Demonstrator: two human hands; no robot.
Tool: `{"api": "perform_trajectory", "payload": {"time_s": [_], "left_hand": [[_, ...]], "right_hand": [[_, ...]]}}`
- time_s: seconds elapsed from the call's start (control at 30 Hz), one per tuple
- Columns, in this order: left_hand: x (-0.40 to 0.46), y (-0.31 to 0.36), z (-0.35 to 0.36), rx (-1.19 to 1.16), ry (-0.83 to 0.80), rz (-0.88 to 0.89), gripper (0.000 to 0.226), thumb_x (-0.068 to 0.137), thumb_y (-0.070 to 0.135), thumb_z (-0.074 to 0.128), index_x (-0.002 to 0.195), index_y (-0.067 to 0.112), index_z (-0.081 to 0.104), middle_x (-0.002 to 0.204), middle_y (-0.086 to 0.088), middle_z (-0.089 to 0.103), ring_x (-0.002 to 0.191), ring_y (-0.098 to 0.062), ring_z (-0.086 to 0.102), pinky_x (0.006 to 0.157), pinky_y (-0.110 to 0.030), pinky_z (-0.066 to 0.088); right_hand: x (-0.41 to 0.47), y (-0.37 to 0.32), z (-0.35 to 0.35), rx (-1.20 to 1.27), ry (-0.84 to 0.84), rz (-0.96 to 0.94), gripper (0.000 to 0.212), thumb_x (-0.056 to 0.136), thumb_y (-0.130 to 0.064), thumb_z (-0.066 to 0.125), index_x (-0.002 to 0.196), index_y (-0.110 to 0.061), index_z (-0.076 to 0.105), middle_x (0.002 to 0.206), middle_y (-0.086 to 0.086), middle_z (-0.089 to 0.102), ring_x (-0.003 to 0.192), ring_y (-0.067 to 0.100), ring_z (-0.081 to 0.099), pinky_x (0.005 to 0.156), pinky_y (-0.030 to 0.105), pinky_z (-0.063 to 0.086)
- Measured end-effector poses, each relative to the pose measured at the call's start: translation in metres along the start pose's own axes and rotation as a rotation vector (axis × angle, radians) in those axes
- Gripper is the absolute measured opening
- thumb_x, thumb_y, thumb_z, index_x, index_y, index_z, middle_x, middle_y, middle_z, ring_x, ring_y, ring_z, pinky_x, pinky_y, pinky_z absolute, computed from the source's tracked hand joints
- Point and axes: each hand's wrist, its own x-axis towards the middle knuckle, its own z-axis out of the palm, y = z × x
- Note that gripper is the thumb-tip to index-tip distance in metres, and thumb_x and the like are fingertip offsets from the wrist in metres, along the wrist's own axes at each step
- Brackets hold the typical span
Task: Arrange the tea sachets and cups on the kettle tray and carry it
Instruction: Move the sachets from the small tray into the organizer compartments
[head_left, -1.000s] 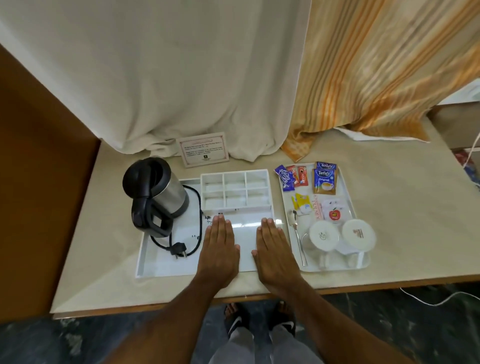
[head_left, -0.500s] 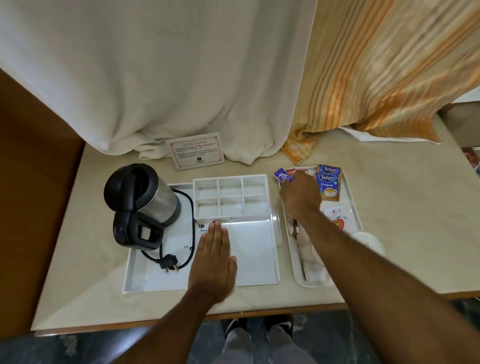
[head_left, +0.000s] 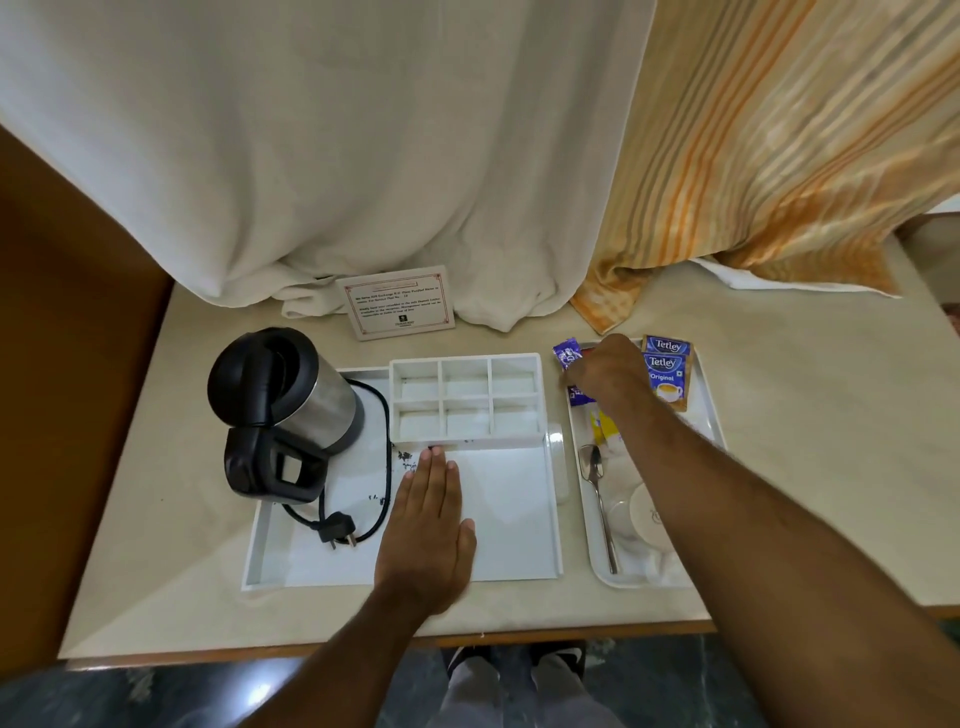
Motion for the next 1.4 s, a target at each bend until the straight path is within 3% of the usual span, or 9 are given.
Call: {"api": "perform_trajectory", "payload": {"time_s": [0.1,0.2,0.3,0.37,0.5,0.6,0.93,1.2,1.4], "left_hand": [[0.001,0.001,0.001,-0.005,0.016,0.005,0.071,0.098,0.043,0.021,0.156,0.007,0.001,0.164,-0.013,-0.01,0.151,-0.024,-0.015,0.123,-0.045,0.008],[0.0,0.0,0.001,-0.009,0.016,0.006,0.071,0.098,0.042,0.022,0.156,0.007,0.002,0.165,-0.013,-0.008,0.151,-0.024,-0.014,0.123,-0.044,0.008],[0.001,0.001,0.0,-0.024,0.024,0.002,0.071,0.098,0.041,0.025,0.155,0.006,0.004,0.165,-0.014,-0.005,0.151,-0.025,-0.012,0.123,-0.045,0.008],[0.002,0.003,-0.001,-0.027,0.026,0.006,0.071,0.098,0.041,0.026,0.155,0.006,0.004,0.165,-0.014,-0.006,0.151,-0.024,-0.013,0.123,-0.044,0.007],[0.0,0.002,-0.003,-0.031,0.034,0.003,0.072,0.097,0.039,0.03,0.155,0.004,0.008,0.165,-0.015,-0.001,0.152,-0.025,-0.011,0.123,-0.043,0.007],[0.001,0.003,-0.002,-0.034,0.036,-0.001,0.072,0.096,0.04,0.029,0.155,0.004,0.009,0.165,-0.015,0.0,0.152,-0.025,-0.01,0.123,-0.044,0.008],[0.0,0.003,-0.004,-0.049,0.017,-0.005,0.072,0.096,0.04,0.027,0.155,0.004,0.005,0.165,-0.014,-0.004,0.151,-0.024,-0.012,0.122,-0.046,0.01],[0.0,0.003,-0.004,-0.038,0.015,-0.006,0.072,0.097,0.041,0.026,0.155,0.005,0.006,0.165,-0.013,-0.004,0.152,-0.025,-0.012,0.123,-0.047,0.01],[0.0,0.004,-0.007,-0.027,-0.006,-0.017,0.073,0.097,0.043,0.024,0.156,0.007,0.002,0.165,-0.011,-0.008,0.151,-0.023,-0.015,0.123,-0.045,0.006]], "right_hand": [[0.005,-0.004,-0.007,0.005,-0.094,0.037,0.066,0.061,-0.027,0.089,0.113,-0.003,0.056,0.109,0.014,0.065,0.087,0.028,0.062,0.05,0.026,0.038],[0.005,-0.008,-0.018,0.03,-0.098,-0.003,0.038,0.066,-0.026,0.085,0.086,-0.005,0.061,0.09,0.012,0.067,0.069,0.024,0.058,0.05,0.025,0.041],[-0.009,-0.019,-0.019,0.396,-0.068,-0.147,0.022,0.063,-0.016,0.084,0.062,-0.013,0.062,0.06,0.004,0.059,0.055,0.024,0.055,0.054,0.03,0.045],[-0.03,-0.037,-0.012,0.52,-0.163,-0.292,0.015,0.063,-0.01,0.083,0.069,-0.01,0.069,0.06,0.004,0.062,0.052,0.02,0.058,0.049,0.027,0.045],[-0.067,-0.078,0.028,0.432,-0.305,-0.475,0.021,0.069,-0.013,0.084,0.086,-0.013,0.072,0.075,-0.002,0.07,0.066,0.011,0.066,0.051,0.021,0.049],[-0.076,-0.093,0.06,0.376,-0.293,-0.541,0.024,0.067,-0.02,0.087,0.086,-0.016,0.072,0.074,-0.007,0.068,0.066,0.004,0.063,0.061,0.019,0.048],[-0.092,-0.084,0.101,0.074,-0.071,-0.679,0.033,0.071,-0.028,0.078,0.101,-0.023,0.066,0.094,-0.001,0.074,0.084,0.022,0.066,0.073,0.036,0.054],[-0.082,-0.083,0.086,0.017,-0.066,-0.709,0.027,0.072,-0.029,0.079,0.092,-0.018,0.065,0.092,0.002,0.071,0.082,0.022,0.063,0.066,0.031,0.049],[-0.081,-0.085,0.085,-0.123,-0.072,-0.756,0.042,0.069,-0.038,0.083,0.101,-0.02,0.064,0.095,0.001,0.07,0.084,0.018,0.062,0.065,0.028,0.044]]}}
